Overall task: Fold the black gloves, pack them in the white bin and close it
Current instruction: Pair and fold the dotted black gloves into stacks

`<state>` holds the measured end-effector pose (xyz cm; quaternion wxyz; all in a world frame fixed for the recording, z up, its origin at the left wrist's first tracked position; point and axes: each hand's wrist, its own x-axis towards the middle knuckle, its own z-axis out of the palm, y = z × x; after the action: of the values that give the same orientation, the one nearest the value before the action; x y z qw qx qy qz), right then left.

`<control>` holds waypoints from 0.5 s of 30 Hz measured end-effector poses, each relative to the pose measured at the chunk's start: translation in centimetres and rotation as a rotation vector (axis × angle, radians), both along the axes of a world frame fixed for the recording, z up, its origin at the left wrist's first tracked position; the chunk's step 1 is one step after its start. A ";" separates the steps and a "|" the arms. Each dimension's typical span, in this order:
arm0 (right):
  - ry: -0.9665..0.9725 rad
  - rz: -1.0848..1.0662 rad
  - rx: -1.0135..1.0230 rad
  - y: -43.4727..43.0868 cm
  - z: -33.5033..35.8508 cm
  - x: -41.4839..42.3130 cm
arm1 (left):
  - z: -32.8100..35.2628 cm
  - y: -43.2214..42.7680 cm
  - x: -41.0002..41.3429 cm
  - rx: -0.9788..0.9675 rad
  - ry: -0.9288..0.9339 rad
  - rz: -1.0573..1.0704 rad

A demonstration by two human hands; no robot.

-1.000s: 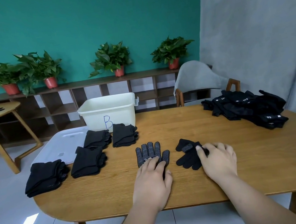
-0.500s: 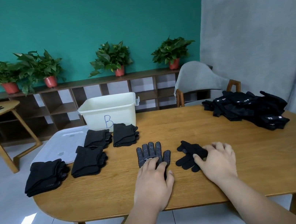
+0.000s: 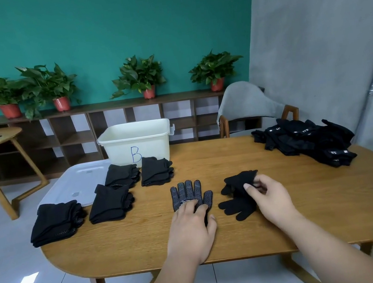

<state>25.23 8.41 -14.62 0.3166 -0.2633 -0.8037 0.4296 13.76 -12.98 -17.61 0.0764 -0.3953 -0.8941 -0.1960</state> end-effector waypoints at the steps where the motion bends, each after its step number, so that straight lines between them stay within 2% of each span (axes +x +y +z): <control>1: 0.023 0.022 -0.021 -0.1 0.9 0.1 | 0.0 0.0 0.0 0.000 0.000 0.000; 8: 0.122 0.289 -0.064 -1.7 9.6 0.9 | 0.1 -0.1 0.2 0.003 0.006 0.005; 13: 0.025 0.308 0.060 -0.6 12.7 0.4 | 0.1 -0.3 0.4 0.012 0.006 0.003; 15: 0.042 0.259 0.084 -0.1 13.4 0.1 | 0.2 -0.3 0.4 0.014 0.006 0.003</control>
<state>25.38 8.28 -1.20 0.2861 -0.1349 -0.8415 0.4380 14.14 -13.27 -17.45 0.0819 -0.3940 -0.8932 -0.2009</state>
